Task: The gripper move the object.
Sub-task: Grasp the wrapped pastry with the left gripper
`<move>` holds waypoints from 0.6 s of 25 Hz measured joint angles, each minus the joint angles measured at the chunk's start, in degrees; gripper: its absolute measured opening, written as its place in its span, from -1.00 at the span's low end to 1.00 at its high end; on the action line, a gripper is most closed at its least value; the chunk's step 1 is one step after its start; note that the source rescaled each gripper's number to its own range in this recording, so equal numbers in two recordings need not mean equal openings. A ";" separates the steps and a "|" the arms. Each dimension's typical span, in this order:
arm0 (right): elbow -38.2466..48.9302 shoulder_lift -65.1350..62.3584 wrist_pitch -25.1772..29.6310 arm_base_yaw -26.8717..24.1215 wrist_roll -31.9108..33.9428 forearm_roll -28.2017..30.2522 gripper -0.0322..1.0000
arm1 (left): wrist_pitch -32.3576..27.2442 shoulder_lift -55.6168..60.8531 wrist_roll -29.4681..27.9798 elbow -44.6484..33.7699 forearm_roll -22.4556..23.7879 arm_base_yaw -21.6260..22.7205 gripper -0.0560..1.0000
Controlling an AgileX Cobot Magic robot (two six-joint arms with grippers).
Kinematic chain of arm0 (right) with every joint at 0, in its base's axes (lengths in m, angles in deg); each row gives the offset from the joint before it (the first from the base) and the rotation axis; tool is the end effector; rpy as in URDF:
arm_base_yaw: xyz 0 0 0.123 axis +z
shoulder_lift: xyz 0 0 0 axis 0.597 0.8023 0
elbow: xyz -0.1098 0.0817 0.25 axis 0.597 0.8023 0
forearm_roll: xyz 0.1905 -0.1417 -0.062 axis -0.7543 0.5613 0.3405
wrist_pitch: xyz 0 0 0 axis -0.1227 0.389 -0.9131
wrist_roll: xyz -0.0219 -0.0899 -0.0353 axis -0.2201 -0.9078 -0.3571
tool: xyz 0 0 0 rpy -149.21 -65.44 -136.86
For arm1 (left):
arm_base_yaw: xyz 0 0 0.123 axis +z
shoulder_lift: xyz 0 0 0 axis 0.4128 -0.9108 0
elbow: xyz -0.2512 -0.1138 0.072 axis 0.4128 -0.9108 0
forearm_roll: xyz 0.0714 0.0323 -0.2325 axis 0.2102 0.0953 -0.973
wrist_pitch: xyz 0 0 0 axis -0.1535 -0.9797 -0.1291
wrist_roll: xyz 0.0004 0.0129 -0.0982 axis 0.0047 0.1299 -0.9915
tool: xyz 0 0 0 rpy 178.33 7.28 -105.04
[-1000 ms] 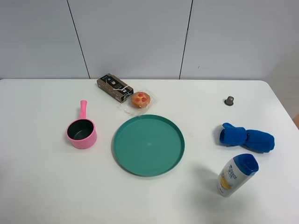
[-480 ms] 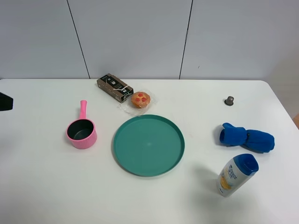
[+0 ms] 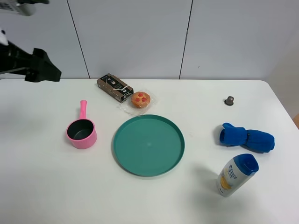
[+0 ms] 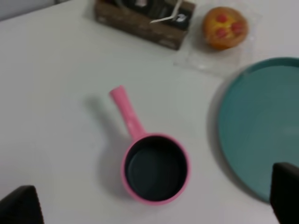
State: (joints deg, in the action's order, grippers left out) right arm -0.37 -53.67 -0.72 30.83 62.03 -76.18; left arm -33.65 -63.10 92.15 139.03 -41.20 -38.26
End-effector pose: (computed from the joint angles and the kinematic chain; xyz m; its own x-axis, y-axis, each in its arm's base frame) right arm -0.0050 0.0005 0.2709 -0.4625 0.0011 -0.8866 0.0804 0.9959 -0.0408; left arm 0.2428 -0.0691 0.3498 -0.6824 0.2258 -0.6952 0.3377 0.9409 -0.0259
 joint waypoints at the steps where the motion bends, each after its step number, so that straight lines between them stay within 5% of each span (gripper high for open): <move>1: 0.00 0.00 0.00 0.00 0.00 0.00 1.00 | 0.06 -1.97 0.00 1.37 0.00 -1.13 1.00; 15: 0.00 0.00 0.00 0.00 0.00 0.00 1.00 | 0.55 -28.17 -0.06 23.72 2.56 -13.76 1.00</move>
State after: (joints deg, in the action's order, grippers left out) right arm -0.37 -53.67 -0.72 30.83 62.03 -76.18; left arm -33.11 -91.27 92.08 162.75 -38.64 -52.01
